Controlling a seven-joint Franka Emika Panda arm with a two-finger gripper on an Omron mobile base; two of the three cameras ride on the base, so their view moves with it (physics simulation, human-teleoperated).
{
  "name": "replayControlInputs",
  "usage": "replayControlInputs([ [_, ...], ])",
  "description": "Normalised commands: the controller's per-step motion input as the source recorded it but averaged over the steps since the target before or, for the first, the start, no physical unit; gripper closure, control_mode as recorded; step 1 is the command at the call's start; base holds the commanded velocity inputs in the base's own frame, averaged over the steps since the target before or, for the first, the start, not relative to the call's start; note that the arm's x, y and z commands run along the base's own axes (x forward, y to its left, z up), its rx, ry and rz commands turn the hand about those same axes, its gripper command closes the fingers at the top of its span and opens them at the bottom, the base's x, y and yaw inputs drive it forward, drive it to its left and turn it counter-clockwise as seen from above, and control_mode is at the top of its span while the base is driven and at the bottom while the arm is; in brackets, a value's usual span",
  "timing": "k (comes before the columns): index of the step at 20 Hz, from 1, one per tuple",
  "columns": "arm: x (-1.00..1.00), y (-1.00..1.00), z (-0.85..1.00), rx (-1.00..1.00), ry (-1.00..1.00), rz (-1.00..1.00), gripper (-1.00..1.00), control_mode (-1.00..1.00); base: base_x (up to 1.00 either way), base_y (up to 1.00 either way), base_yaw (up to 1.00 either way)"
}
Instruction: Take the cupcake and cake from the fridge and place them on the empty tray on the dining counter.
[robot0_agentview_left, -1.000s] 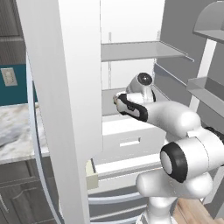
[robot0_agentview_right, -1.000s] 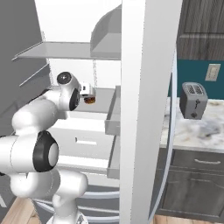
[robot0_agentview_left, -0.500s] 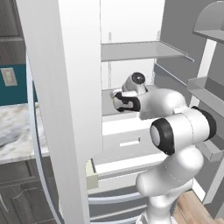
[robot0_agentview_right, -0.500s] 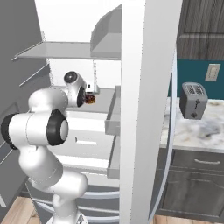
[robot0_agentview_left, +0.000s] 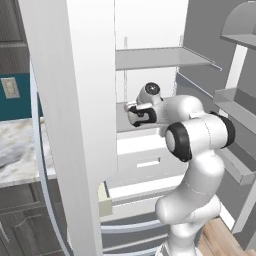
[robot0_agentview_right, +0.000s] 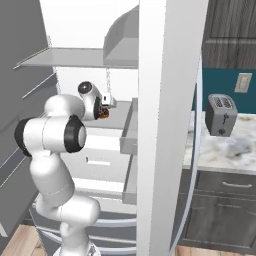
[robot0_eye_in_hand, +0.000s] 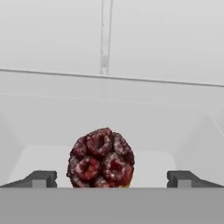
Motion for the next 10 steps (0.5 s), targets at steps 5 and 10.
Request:
replayControlInputs([
  [5,0.11,0.02,-0.26,0.0,0.02,-0.02,-1.0,-1.0,0.0,0.0,0.0],
  [10,0.19,0.0,-0.24,0.0,0.02,-0.01,-1.0,-1.0,0.0,0.0,0.0],
])
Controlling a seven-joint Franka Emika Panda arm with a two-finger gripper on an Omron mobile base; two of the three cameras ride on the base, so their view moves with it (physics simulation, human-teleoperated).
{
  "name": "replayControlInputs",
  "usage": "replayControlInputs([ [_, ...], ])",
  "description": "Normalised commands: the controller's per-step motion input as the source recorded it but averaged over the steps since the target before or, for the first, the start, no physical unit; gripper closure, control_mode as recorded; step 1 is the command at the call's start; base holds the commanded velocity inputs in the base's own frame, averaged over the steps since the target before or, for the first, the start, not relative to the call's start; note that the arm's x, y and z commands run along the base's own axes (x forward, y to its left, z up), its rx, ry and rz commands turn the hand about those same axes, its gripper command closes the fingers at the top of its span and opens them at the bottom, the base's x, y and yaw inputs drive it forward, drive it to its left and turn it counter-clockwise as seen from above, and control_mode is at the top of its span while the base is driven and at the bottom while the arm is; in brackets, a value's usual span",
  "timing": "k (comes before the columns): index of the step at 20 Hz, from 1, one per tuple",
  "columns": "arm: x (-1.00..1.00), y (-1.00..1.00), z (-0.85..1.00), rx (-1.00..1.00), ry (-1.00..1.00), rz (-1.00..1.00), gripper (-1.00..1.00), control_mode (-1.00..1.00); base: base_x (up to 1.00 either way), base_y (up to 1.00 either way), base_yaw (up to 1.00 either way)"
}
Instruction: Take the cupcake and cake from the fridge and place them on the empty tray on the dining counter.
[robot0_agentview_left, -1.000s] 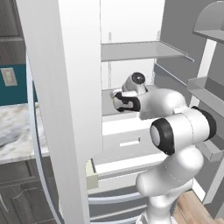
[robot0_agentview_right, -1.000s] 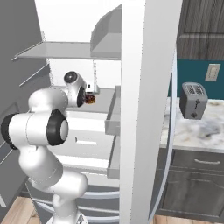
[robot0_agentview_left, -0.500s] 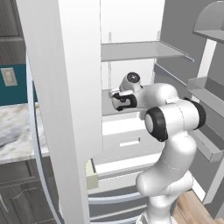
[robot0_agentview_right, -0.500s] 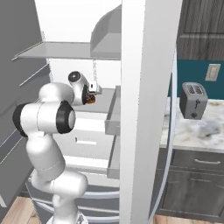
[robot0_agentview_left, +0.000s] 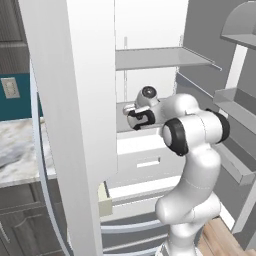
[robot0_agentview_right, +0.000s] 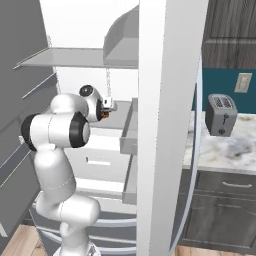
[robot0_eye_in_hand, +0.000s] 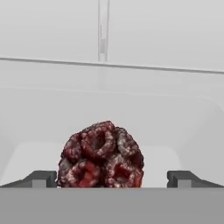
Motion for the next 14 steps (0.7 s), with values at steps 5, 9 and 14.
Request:
replayControlInputs([
  [5,0.34,0.01,-0.23,0.0,0.02,-0.01,-1.0,-1.0,0.0,0.0,0.0],
  [9,0.3,0.02,-0.26,0.0,0.03,0.0,-1.0,-1.0,0.0,0.0,0.0],
  [14,0.24,0.07,-0.35,0.0,0.09,-0.01,1.0,-1.0,0.0,0.0,0.0],
])
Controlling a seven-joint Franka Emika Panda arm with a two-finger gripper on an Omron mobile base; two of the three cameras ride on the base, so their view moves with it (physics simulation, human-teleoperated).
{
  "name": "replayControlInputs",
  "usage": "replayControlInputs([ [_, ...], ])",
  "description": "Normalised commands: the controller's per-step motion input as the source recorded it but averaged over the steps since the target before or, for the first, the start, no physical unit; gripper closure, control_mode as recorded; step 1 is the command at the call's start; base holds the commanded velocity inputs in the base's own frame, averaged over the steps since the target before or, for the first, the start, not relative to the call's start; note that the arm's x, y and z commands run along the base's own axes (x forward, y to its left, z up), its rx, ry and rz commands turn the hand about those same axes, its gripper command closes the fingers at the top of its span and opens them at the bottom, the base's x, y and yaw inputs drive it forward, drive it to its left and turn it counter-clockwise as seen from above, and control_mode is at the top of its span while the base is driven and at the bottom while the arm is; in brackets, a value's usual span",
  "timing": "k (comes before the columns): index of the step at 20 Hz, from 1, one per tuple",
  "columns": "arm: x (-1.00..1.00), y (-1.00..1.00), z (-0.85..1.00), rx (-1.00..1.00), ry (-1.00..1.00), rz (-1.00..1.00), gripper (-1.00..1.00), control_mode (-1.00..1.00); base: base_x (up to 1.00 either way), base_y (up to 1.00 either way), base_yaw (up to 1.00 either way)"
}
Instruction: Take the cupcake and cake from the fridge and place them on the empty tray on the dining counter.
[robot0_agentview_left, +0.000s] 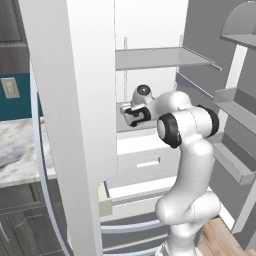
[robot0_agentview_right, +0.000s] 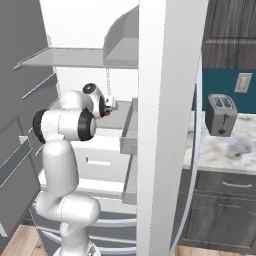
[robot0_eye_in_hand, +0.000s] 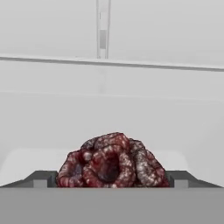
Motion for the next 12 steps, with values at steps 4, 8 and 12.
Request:
replayControlInputs([
  [4,0.14,0.0,-0.28,0.0,0.04,0.0,1.0,-1.0,0.0,0.0,0.0],
  [8,-0.61,0.0,0.04,0.0,-0.11,0.0,1.0,-1.0,0.0,0.0,0.0],
  [12,-1.0,-0.11,0.52,0.0,-0.32,-0.03,1.0,-1.0,0.0,0.0,0.0],
])
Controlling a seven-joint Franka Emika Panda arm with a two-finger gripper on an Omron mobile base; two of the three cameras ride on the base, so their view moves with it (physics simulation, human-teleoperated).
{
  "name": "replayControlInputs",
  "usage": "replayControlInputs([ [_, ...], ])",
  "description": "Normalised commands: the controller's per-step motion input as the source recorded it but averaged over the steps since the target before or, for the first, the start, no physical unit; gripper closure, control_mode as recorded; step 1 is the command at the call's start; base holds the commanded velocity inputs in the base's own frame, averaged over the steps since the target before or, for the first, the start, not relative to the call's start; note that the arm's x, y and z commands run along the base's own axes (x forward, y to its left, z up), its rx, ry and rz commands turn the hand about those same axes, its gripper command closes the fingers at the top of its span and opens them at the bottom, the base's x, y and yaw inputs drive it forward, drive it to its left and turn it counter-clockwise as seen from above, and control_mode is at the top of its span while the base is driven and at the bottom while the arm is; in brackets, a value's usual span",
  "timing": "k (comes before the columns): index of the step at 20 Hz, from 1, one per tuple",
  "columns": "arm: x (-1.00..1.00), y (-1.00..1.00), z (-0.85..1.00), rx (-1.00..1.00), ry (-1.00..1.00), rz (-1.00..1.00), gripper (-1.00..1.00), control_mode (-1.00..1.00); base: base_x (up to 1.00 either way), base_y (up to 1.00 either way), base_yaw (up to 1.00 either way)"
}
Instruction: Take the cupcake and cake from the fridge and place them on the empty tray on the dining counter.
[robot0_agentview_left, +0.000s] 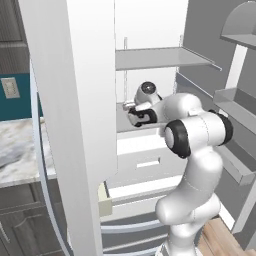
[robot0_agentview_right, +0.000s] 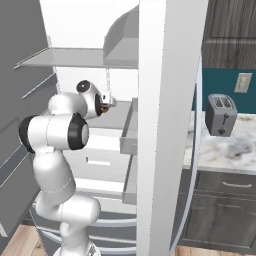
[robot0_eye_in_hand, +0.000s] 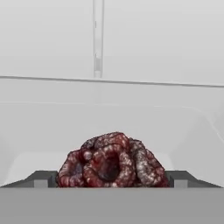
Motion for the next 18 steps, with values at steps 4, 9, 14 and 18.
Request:
replayControlInputs([
  [4,-1.0,-0.09,0.95,0.08,-0.13,-0.03,1.0,-1.0,0.0,0.0,0.0],
  [9,-1.0,0.0,0.99,0.12,0.0,-0.02,1.0,-1.0,0.0,0.0,0.0],
  [14,-1.0,0.0,0.98,0.06,0.01,-0.01,1.0,-1.0,0.0,0.0,0.0],
  [18,-1.0,0.0,0.82,0.0,0.06,-0.01,1.0,-1.0,0.0,0.0,0.0],
])
